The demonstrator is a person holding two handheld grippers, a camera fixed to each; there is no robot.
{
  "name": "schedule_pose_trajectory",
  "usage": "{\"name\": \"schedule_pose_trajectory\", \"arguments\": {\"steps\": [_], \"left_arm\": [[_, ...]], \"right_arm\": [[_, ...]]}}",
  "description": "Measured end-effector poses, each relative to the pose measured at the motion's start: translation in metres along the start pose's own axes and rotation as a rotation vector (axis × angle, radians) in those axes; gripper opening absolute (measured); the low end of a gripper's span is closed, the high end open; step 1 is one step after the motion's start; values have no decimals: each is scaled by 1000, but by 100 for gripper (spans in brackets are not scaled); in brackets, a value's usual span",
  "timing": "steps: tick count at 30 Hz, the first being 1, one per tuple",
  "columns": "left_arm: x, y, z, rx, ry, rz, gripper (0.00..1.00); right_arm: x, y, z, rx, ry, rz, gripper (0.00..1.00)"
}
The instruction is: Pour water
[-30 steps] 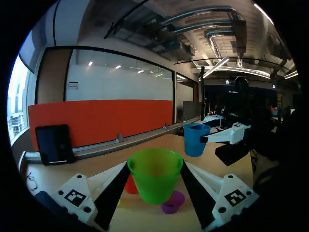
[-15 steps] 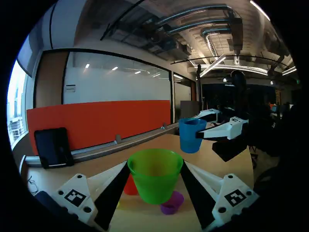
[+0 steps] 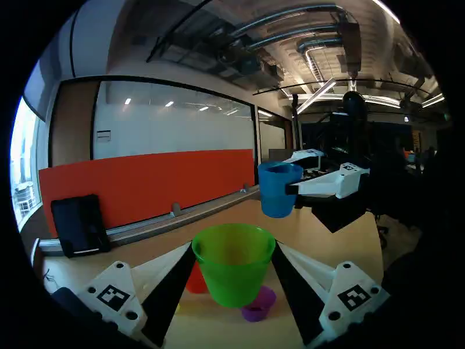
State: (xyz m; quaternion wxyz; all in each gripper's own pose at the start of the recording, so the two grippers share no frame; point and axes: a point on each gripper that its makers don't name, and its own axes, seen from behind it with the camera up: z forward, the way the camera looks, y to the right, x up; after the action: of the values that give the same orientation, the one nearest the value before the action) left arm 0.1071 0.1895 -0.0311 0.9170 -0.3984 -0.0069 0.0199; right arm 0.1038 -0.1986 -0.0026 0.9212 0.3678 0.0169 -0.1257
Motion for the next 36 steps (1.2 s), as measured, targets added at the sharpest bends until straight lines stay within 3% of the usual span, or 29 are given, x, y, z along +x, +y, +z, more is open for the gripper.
{"name": "schedule_pose_trajectory", "arguments": {"steps": [15, 36], "left_arm": [[-7, 9, 7, -24, -7, -2, 89], [-8, 13, 19, -45, -1, -21, 89]], "right_arm": [[22, 8, 12, -5, 15, -179, 91], [58, 11, 37, -5, 23, -479, 91]]}}
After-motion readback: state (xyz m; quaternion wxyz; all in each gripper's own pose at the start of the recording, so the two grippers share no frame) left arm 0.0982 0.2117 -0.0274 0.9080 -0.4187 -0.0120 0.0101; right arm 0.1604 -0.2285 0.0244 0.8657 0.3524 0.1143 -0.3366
